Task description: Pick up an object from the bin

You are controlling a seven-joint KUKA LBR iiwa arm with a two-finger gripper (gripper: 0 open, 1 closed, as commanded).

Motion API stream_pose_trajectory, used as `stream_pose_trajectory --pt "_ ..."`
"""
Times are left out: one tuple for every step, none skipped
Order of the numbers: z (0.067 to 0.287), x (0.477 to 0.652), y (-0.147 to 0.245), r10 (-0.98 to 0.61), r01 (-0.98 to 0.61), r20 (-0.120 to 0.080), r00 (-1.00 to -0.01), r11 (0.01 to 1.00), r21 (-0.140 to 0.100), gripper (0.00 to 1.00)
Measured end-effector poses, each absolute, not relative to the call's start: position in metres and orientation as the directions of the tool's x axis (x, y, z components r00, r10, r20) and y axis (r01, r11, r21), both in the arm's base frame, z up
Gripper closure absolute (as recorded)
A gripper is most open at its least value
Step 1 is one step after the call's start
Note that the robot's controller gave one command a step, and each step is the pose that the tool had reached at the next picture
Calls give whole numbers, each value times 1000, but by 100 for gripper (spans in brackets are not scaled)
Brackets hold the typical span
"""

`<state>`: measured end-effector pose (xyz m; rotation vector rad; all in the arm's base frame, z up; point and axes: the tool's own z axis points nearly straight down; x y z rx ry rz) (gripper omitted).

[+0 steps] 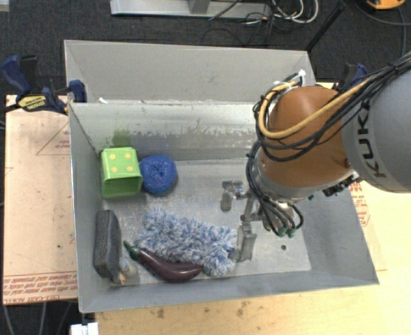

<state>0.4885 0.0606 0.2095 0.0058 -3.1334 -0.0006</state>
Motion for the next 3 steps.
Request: stream_pose_trajectory --pt "214 490 60 -1 -1 0 -1000 1000 1 0" --pt "166 497 62 114 114 -4 -993 994 2 0" --pt "125 521 67 39 39 -2 -999 999 1 0"
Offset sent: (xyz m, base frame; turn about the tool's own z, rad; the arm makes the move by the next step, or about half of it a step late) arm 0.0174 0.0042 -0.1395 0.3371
